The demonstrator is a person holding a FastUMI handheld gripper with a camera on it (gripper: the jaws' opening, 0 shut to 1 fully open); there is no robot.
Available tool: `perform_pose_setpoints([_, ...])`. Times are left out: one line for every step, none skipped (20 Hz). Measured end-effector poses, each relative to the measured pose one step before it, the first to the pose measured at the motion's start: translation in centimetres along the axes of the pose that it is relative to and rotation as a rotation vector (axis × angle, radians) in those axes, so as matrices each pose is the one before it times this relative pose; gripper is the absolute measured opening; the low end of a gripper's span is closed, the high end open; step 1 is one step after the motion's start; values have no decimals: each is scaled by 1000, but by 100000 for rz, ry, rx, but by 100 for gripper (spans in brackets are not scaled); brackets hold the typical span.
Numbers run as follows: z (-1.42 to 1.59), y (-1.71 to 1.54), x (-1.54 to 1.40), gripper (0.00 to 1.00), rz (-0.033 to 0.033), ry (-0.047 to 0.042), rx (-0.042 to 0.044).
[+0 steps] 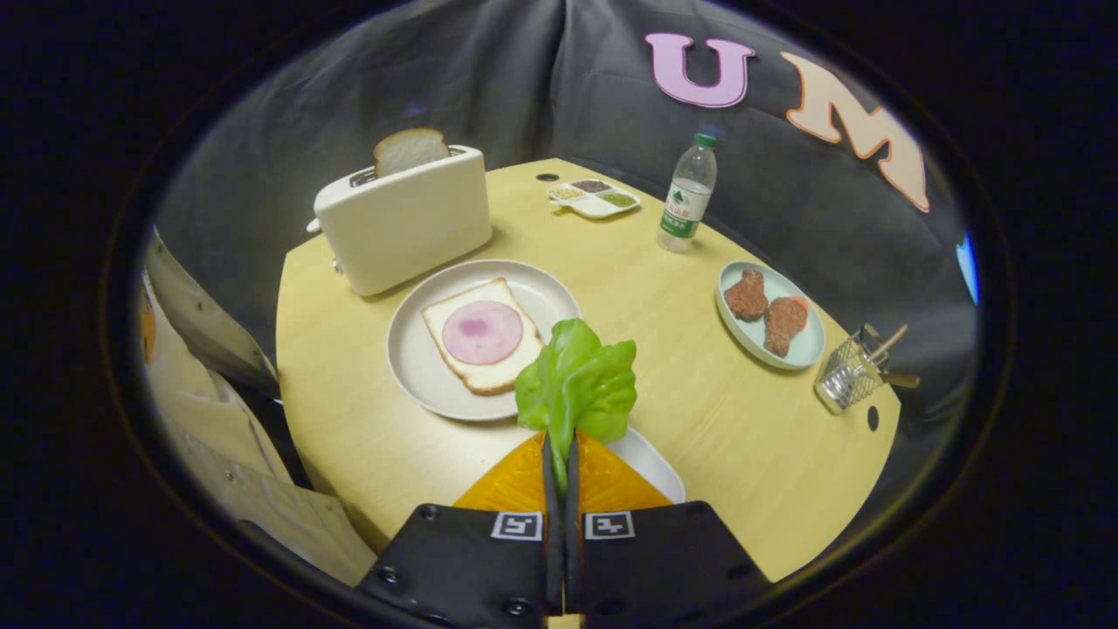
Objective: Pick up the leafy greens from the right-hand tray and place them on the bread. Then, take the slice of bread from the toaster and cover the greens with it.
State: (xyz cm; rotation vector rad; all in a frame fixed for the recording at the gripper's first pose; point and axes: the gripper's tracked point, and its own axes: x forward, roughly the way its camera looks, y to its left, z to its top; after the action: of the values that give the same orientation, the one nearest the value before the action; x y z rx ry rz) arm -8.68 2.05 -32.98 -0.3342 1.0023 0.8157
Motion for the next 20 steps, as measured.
perform_pose_setpoints([502, 542, 258, 4, 448, -424, -418])
perform_pose_setpoints([633, 466, 182, 4, 557, -372, -632])
perform_pose_setpoints([455, 452, 359, 4, 380, -399, -703])
perform_pose_setpoints([606, 484, 356, 4, 503, -303, -477])
perform_pose_setpoints([425, 494, 315, 4, 608, -242, -162])
perform_pose_setpoints([534, 555, 340, 4, 964, -228, -275])
perform_pose_setpoints([510, 570, 307, 4, 814, -141, -660])
perform_pose_setpoints([452, 488, 379, 4, 815, 253, -709])
perform_pose_setpoints([319, 497, 358, 4, 890, 194, -748])
perform_pose_setpoints([373, 445, 336, 4, 1027, 230, -865])
perform_pose_setpoints([470, 381, 382, 4, 834, 315, -825])
perform_pose_setpoints([89, 338, 448, 4, 776, 401, -598])
perform_pose_setpoints([371, 375, 489, 4, 779, 343, -574])
perform_pose_setpoints([347, 205, 532, 4, 521, 365, -531])
perform_pose_setpoints([131, 192, 430, 4, 346, 541, -339])
perform_pose_setpoints([222, 223, 401, 4, 403, 436, -227])
perform_pose_setpoints([135, 310, 463, 4, 625, 364, -25])
perform_pose_setpoints([166, 268, 333, 4, 687, 459, -59])
perform_pose_setpoints([126, 275, 475, 4, 752, 550, -259])
perform_pose_setpoints([105, 332, 362, 4, 829, 664, -424])
